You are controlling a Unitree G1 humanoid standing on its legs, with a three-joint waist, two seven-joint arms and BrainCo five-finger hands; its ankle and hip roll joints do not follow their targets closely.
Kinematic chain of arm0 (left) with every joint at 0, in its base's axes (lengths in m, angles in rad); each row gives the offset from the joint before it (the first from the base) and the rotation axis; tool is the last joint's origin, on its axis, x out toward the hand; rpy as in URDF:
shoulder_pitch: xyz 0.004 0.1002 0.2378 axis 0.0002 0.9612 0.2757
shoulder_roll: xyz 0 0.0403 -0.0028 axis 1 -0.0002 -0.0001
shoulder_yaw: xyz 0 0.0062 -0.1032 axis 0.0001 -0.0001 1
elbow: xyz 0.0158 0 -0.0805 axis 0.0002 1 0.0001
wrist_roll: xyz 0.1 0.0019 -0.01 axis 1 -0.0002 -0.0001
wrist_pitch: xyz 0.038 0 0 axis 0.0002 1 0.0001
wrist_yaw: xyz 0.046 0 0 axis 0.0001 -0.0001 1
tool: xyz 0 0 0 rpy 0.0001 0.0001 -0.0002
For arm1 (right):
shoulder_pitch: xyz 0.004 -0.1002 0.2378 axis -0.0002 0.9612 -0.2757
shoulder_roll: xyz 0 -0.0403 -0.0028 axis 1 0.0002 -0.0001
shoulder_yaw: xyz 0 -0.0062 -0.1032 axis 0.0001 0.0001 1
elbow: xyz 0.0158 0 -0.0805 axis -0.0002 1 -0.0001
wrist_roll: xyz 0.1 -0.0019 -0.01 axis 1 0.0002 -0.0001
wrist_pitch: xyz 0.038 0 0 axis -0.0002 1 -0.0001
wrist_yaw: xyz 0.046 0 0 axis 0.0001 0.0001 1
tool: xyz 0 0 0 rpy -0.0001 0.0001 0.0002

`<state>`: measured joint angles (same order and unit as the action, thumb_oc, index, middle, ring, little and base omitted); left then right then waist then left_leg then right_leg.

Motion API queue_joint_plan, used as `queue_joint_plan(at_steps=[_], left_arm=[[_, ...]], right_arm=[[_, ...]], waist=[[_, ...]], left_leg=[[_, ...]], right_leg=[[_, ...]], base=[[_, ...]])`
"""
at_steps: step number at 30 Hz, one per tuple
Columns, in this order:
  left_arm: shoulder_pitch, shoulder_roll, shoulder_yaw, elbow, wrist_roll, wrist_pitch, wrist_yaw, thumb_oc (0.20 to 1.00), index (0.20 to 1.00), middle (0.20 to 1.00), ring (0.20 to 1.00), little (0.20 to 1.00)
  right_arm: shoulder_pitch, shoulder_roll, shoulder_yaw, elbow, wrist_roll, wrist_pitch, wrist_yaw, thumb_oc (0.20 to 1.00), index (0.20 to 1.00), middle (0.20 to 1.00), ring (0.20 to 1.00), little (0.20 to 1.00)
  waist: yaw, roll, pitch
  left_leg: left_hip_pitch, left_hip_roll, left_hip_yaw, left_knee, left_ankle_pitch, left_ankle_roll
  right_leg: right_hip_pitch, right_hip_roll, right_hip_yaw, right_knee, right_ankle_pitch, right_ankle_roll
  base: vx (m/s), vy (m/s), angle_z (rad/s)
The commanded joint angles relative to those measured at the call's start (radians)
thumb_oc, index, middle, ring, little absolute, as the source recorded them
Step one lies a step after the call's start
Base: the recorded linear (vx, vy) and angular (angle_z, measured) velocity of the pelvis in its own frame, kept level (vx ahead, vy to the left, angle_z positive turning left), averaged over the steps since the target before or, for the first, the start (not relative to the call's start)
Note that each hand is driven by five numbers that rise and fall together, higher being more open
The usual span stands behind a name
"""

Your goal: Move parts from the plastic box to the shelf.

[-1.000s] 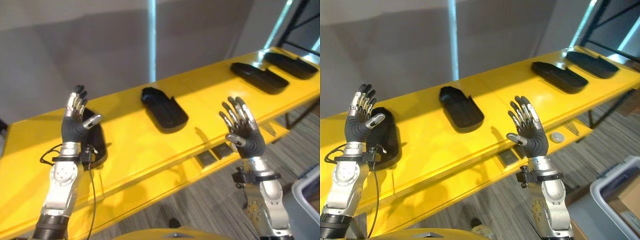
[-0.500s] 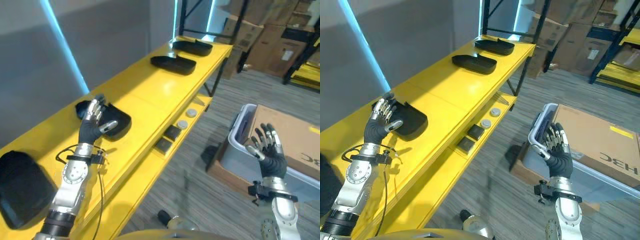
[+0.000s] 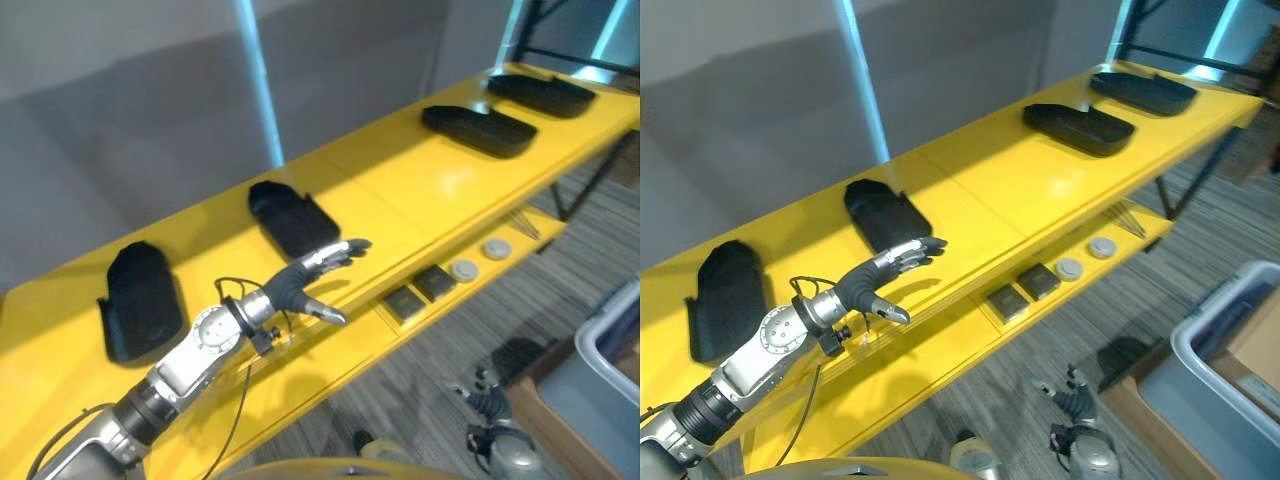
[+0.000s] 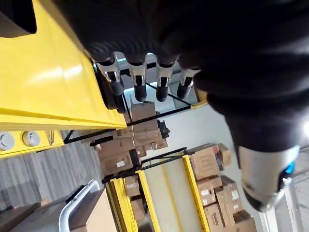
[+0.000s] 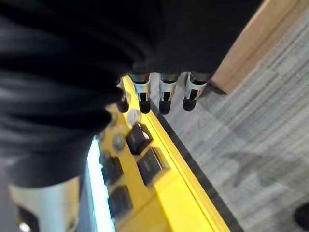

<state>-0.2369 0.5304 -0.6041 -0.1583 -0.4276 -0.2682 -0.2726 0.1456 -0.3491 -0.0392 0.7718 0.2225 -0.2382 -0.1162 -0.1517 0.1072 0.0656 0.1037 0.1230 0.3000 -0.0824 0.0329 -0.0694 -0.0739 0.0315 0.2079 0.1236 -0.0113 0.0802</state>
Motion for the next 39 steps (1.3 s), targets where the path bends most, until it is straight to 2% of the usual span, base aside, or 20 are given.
queue_joint_plan(at_steps=[1,3,4,5,7,8,11,13,15,16,17,18,19,22,25,27,29,32,34,39], left_arm=[[0.033,0.0,0.185,-0.022,0.01,-0.089,0.115,1.0,1.0,1.0,1.0,1.0],[0.109,-0.043,0.299,-0.055,0.092,-0.143,0.273,1.0,1.0,1.0,1.0,1.0],[0.134,-0.062,0.352,-0.071,0.134,-0.169,0.348,1.0,1.0,1.0,1.0,1.0],[0.134,-0.062,0.352,-0.071,0.134,-0.169,0.348,1.0,1.0,1.0,1.0,1.0],[0.147,-0.072,0.375,-0.082,0.151,-0.174,0.373,1.0,1.0,1.0,1.0,1.0],[0.157,-0.092,0.411,-0.086,0.179,-0.179,0.423,1.0,1.0,1.0,1.0,1.0],[0.151,-0.094,0.408,-0.064,0.172,-0.168,0.418,1.0,1.0,1.0,1.0,1.0],[0.148,-0.091,0.406,-0.053,0.179,-0.163,0.418,1.0,1.0,1.0,1.0,1.0],[0.132,-0.064,0.396,-0.028,0.195,-0.152,0.389,1.0,1.0,1.0,1.0,1.0],[0.132,-0.064,0.396,-0.028,0.195,-0.152,0.389,1.0,1.0,1.0,1.0,1.0],[0.127,-0.062,0.386,-0.017,0.195,-0.153,0.379,1.0,1.0,1.0,1.0,1.0],[0.109,-0.06,0.358,0.017,0.192,-0.148,0.366,1.0,1.0,1.0,1.0,1.0],[0.109,-0.06,0.358,0.017,0.192,-0.148,0.366,1.0,1.0,1.0,1.0,1.0],[0.131,-0.044,0.377,0.125,0.221,-0.13,0.38,1.0,1.0,1.0,1.0,1.0],[0.163,-0.045,0.409,0.233,0.232,-0.107,0.389,1.0,1.0,1.0,1.0,1.0],[0.187,-0.048,0.425,0.383,0.242,-0.068,0.381,1.0,1.0,1.0,1.0,1.0],[0.202,-0.042,0.439,0.45,0.266,-0.06,0.38,1.0,1.0,1.0,1.0,1.0],[0.224,-0.051,0.471,0.61,0.291,-0.023,0.388,1.0,1.0,1.0,1.0,1.0],[0.19,-0.091,0.503,0.879,0.267,-0.01,0.422,1.0,1.0,1.0,1.0,1.0],[0.165,-0.123,0.542,1.116,0.213,0.008,0.424,1.0,1.0,1.0,1.0,1.0]], right_arm=[[-0.013,-0.003,0.014,-0.007,0.086,-0.043,-0.024,1.0,1.0,1.0,1.0,1.0],[-0.032,-0.01,0.053,-0.026,0.066,-0.055,-0.054,1.0,1.0,1.0,1.0,1.0],[-0.039,-0.024,0.062,-0.032,0.036,-0.062,-0.068,1.0,1.0,1.0,1.0,1.0],[-0.039,-0.024,0.062,-0.032,0.036,-0.062,-0.068,1.0,1.0,1.0,1.0,1.0],[-0.04,-0.033,0.06,-0.04,0.021,-0.066,-0.078,1.0,1.0,1.0,1.0,1.0],[-0.034,-0.041,0.034,-0.049,0.018,-0.073,-0.115,1.0,1.0,1.0,1.0,1.0],[-0.028,-0.041,0.025,-0.052,0.045,-0.07,-0.112,1.0,1.0,1.0,1.0,1.0],[-0.024,-0.041,0.022,-0.049,0.059,-0.07,-0.111,1.0,1.0,1.0,1.0,1.0],[-0.016,-0.028,0.019,-0.053,0.094,-0.065,-0.079,1.0,1.0,1.0,1.0,1.0],[-0.016,-0.028,0.019,-0.053,0.094,-0.065,-0.079,1.0,1.0,1.0,1.0,1.0],[-0.009,-0.028,0.022,-0.068,0.097,-0.072,-0.076,1.0,1.0,1.0,1.0,1.0],[-0.003,0.002,0.024,-0.076,0.096,-0.074,-0.07,1.0,1.0,1.0,1.0,1.0],[-0.003,0.002,0.024,-0.076,0.096,-0.074,-0.07,1.0,1.0,1.0,1.0,1.0],[-0.02,0.056,0.056,-0.071,0.069,-0.053,-0.054,1.0,1.0,1.0,1.0,1.0],[-0.038,0.063,0.083,-0.024,0.051,-0.04,-0.022,1.0,1.0,1.0,1.0,1.0],[-0.041,0.061,0.061,0.047,0.079,-0.028,-0.007,1.0,1.0,1.0,1.0,1.0],[-0.043,0.059,0.057,0.096,0.081,-0.018,0.008,1.0,1.0,1.0,1.0,1.0],[-0.054,0.057,0.057,0.206,0.091,0.014,0.058,1.0,1.0,1.0,1.0,1.0],[-0.102,0.054,0.092,0.365,0.093,0.037,0.084,1.0,1.0,1.0,1.0,1.0],[-0.138,0.035,0.139,0.456,0.019,0.067,0.1,1.0,1.0,1.0,1.0,1.0]], waist=[[0.009,-0.082,0.004],[0.081,-0.098,0.073],[0.114,-0.127,0.104],[0.114,-0.127,0.104],[0.12,-0.144,0.119],[0.119,-0.171,0.122],[0.11,-0.166,0.102],[0.104,-0.155,0.098],[0.053,-0.108,0.042],[0.053,-0.108,0.042],[0.043,-0.101,0.032],[0.031,-0.123,0.024],[0.031,-0.123,0.024],[0.053,-0.17,0.053],[0.07,-0.173,0.091],[0.082,-0.156,0.106],[0.086,-0.151,0.107],[0.115,-0.161,0.084],[0.129,-0.175,0.028],[0.14,-0.178,0.005]], left_leg=[[-0.03,0.03,-0.081,0.2,-0.142,-0.027],[-0.148,0.042,-0.176,0.36,-0.043,-0.073],[-0.238,-0.009,-0.271,0.482,-0.007,-0.112],[-0.238,-0.009,-0.271,0.482,-0.007,-0.112],[-0.264,-0.041,-0.299,0.597,-0.054,-0.104],[-0.321,-0.091,-0.269,1.01,-0.149,-0.07],[-0.253,-0.118,-0.273,1.103,-0.149,-0.061],[-0.192,-0.127,-0.295,1.088,-0.146,-0.06],[0.098,-0.065,-0.364,0.678,-0.176,-0.044],[0.098,-0.065,-0.364,0.678,-0.176,-0.044],[0.136,-0.048,-0.355,0.543,-0.248,-0.027],[0.163,-0.066,-0.342,0.356,-0.386,0.018],[0.163,-0.066,-0.342,0.356,-0.386,0.018],[0.198,-0.119,-0.306,0.109,-0.343,0.055],[0.137,-0.136,-0.291,0.131,-0.309,0.069],[0.09,-0.135,-0.332,0.17,-0.298,0.087],[0.072,-0.133,-0.345,0.185,-0.292,0.091],[0.035,-0.14,-0.356,0.218,-0.295,0.087],[0.028,-0.135,-0.344,0.214,-0.289,0.074],[0.043,-0.118,-0.349,0.207,-0.288,0.063]], right_leg=[[0.096,-0.011,0.001,-0.057,-0.077,0.023],[0.128,-0.008,-0.057,-0.084,-0.081,-0.009],[0.121,-0.023,-0.089,-0.092,-0.064,-0.026],[0.121,-0.023,-0.089,-0.092,-0.064,-0.026],[0.125,-0.034,-0.106,-0.096,-0.057,-0.027],[0.105,-0.048,-0.128,-0.092,-0.02,-0.029],[0.075,-0.04,-0.138,-0.083,0.003,-0.027],[0.067,-0.029,-0.142,-0.073,0.01,-0.023],[-0.034,0.021,-0.163,-0.029,0.029,0.01],[-0.034,0.021,-0.163,-0.029,0.029,0.01],[-0.066,0.03,-0.164,-0.028,0.034,0.022],[-0.132,0.014,-0.176,-0.038,0.092,0.063],[-0.132,0.014,-0.176,-0.038,0.092,0.063],[-0.221,-0.007,-0.207,-0.031,0.185,0.162],[-0.219,-0.02,-0.148,0.052,0.111,0.17],[-0.163,-0.038,-0.022,0.184,0.053,0.131],[-0.146,-0.058,0.011,0.234,0.048,0.118],[-0.038,-0.124,0.004,0.162,0.017,0.089],[0.013,-0.118,0.0,0.062,0.011,0.108],[0.029,-0.097,0.009,0.044,-0.026,0.1]], base=[[-0.1,-0.18,0.45],[-0.31,-0.302,0.62],[-0.31,-0.227,0.37],[-0.27,-0.189,0.9],[-0.2,-0.099,0.79],[-0.25,-0.1,0.22],[-0.21,0.004,0.27],[-0.16,0.123,0.25],[-0.25,0.194,0.18],[-0.25,0.128,0.28],[-0.47,0.201,0.25],[-0.47,0.201,0.25],[-0.52,0.176,0.04],[-0.54,0.183,0.03],[-0.51,0.136,-0.58],[-0.27,0.013,0.05],[-0.19,-0.023,0.17],[-0.07,-0.096,0.25],[0.07,-0.143,0.03],[0.04,-0.092,-0.09]])
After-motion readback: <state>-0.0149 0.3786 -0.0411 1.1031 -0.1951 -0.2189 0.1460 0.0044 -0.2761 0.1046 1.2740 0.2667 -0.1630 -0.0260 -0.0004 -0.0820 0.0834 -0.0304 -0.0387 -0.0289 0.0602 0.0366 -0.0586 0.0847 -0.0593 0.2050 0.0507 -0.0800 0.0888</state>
